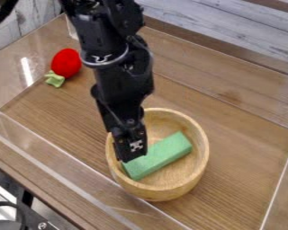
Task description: Put the green block in the brown bowl
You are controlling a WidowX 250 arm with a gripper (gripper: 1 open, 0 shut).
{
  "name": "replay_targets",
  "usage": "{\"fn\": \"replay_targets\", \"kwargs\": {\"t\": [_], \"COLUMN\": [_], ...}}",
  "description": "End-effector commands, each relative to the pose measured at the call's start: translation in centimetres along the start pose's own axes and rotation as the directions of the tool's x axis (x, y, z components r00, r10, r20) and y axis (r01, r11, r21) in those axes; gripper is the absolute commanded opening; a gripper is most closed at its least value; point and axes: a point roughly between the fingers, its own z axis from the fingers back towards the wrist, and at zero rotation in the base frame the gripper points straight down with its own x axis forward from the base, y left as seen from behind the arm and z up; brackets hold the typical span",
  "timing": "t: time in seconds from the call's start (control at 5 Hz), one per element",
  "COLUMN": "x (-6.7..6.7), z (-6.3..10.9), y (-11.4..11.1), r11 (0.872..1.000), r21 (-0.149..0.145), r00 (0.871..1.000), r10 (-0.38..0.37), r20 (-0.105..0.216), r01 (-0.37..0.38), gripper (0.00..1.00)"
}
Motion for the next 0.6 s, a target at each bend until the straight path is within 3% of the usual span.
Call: {"fn": "replay_targets", "kwargs": {"t": [0.0,0.4], "x": [0.88,1.75], "z": [1.13,1.87], "y": [0.48,-0.33], "r11": [0.999,0.999], "r21": [0.035,0.035], "r00": [0.998,0.997], "r10": [0.022,0.022], "r20": [0.050,0.067], "r01": [-0.024,-0.025], "gripper": [1.00,1.00]}}
